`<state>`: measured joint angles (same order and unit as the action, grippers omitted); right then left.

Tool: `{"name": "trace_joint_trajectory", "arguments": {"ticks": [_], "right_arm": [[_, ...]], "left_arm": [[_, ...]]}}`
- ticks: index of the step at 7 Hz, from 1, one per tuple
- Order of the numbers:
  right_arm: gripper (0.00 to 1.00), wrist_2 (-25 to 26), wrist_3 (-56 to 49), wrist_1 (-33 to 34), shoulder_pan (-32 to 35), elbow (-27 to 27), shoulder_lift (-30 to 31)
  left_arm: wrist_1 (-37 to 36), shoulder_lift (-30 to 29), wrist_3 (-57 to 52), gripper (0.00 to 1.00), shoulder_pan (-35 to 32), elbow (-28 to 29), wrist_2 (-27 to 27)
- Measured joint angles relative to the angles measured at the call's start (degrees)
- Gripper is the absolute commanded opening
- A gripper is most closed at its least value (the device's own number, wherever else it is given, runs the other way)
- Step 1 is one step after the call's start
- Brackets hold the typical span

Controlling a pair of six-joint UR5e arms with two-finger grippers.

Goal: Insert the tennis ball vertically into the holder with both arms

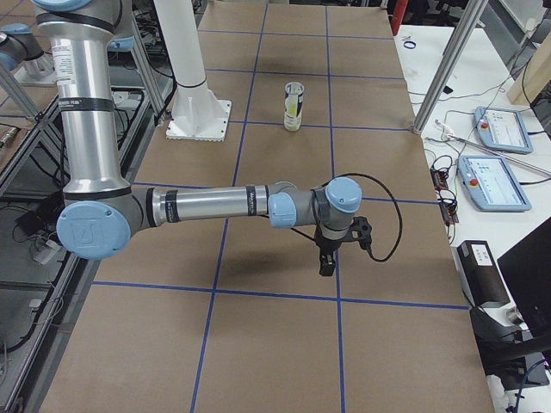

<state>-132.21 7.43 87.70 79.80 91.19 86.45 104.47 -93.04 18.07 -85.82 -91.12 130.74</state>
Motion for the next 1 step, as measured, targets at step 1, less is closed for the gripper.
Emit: {"name": "trace_joint_trajectory", "arguments": {"ticks": [1], "right_arm": [[1.00,-0.06,0.07,-0.23,0.00,0.05,0.08]], "left_arm": [[0.09,-0.01,-0.39,1.00,-0.01,-0.22,0.06]]}}
